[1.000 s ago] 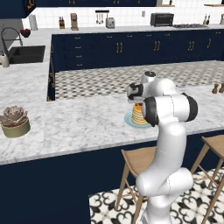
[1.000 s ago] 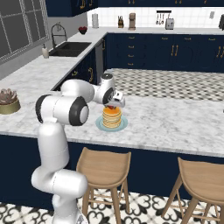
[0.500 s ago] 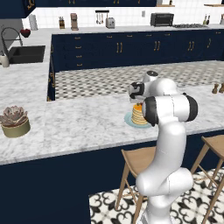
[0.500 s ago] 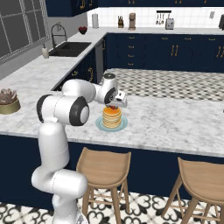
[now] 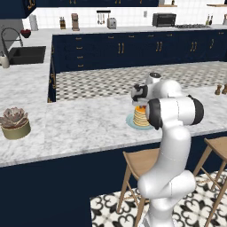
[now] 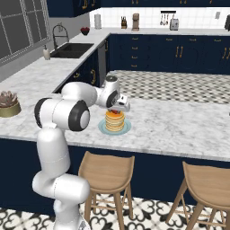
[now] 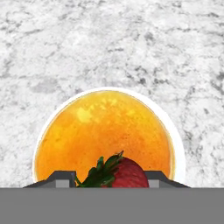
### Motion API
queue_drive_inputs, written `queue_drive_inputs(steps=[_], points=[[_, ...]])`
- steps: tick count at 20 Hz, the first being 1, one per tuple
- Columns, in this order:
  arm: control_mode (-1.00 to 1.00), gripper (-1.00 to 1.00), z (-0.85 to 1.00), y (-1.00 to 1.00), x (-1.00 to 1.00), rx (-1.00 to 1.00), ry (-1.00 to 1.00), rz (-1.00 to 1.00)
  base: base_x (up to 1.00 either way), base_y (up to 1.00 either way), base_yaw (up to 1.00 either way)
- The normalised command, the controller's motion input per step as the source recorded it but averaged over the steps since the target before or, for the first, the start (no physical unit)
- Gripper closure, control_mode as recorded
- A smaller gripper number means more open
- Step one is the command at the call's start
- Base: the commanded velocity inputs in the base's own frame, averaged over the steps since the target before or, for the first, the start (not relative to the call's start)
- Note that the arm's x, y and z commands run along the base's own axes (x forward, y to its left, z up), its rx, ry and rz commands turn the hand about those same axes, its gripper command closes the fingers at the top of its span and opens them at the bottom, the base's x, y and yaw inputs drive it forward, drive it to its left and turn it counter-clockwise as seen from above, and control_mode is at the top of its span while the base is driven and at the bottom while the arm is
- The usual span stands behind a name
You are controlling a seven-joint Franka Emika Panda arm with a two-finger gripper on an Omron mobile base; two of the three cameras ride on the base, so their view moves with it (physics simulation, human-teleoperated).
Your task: Take the strawberry from the fridge and place it on top of the pancake, located on the dining counter.
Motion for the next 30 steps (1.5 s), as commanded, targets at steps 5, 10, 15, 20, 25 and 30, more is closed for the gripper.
queue_drive_inputs(steps=[5,10,15,20,25,30], points=[[-1.0,1.0,0.0,0.01,0.0,0.0,0.0,0.0,0.0,0.0,0.0],[-1.0,-1.0,0.0,0.0,0.0,0.0,-0.04,0.0,0.0,0.0,0.0],[-1.0,-1.0,0.0,0.0,0.0,0.0,-0.06,0.0,0.0,0.0,0.0],[-1.0,-1.0,0.0,0.0,0.0,0.0,-0.06,0.0,0.0,0.0,0.0],[-1.0,-1.0,0.02,0.0,0.0,0.0,-0.06,0.0,0.0,0.0,0.0],[-1.0,-1.0,0.08,0.06,-0.15,0.0,-0.13,0.0,0.0,0.0,0.0]])
